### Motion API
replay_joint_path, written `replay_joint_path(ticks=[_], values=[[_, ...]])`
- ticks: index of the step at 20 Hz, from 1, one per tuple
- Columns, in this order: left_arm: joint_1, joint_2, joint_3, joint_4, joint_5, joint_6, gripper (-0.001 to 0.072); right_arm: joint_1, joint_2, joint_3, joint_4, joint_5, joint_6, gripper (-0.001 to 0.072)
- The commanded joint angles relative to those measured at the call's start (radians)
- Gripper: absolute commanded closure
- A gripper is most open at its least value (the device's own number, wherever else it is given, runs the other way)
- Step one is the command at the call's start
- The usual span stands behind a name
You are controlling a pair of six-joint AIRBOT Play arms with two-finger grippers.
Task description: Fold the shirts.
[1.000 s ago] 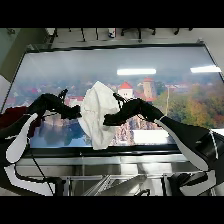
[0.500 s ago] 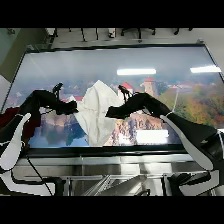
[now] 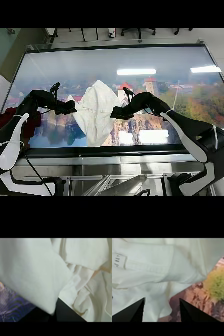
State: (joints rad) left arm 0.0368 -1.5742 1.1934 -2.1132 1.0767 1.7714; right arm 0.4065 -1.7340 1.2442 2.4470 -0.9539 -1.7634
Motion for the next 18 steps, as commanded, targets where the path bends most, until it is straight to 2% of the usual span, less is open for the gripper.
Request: replay_joint_path(ticks=[1, 6, 8, 9, 10, 11, 14, 18], values=[[-0.001, 0.001, 0.001, 0.0, -0.003, 0.002, 0.0693, 0.042, -0.042, 0.003, 0.029, 0.063, -0.003, 0.0228], [-0.001, 0.001, 0.001, -0.001, -0.003, 0.002, 0.0693, 0.066, -0.043, 0.047, 0.042, 0.102, -0.002, 0.0234], [-0.001, 0.001, 0.001, -0.002, -0.004, 0.002, 0.0693, 0.071, -0.043, 0.05, 0.054, 0.117, -0.002, 0.0463], [-0.001, 0.001, 0.001, -0.002, -0.004, 0.002, 0.0693, 0.072, -0.043, 0.05, 0.068, 0.117, -0.002, 0.0484], [-0.001, 0.001, 0.001, -0.003, 0.0, 0.001, 0.0693, 0.074, -0.043, 0.05, 0.073, 0.118, -0.003, 0.0548], [-0.001, 0.006, 0.002, -0.008, 0.016, 0.001, 0.0693, 0.076, -0.042, 0.051, 0.079, 0.117, -0.002, 0.0687], [0.003, 0.106, 0.005, -0.009, 0.044, 0.0, 0.0693, 0.06, 0.003, 0.072, 0.081, 0.107, -0.003, 0.0689], [0.088, 0.359, 0.168, -0.008, 0.147, -0.016, 0.0693, -0.078, 0.277, 0.168, 0.082, 0.04, -0.034, 0.0688]])
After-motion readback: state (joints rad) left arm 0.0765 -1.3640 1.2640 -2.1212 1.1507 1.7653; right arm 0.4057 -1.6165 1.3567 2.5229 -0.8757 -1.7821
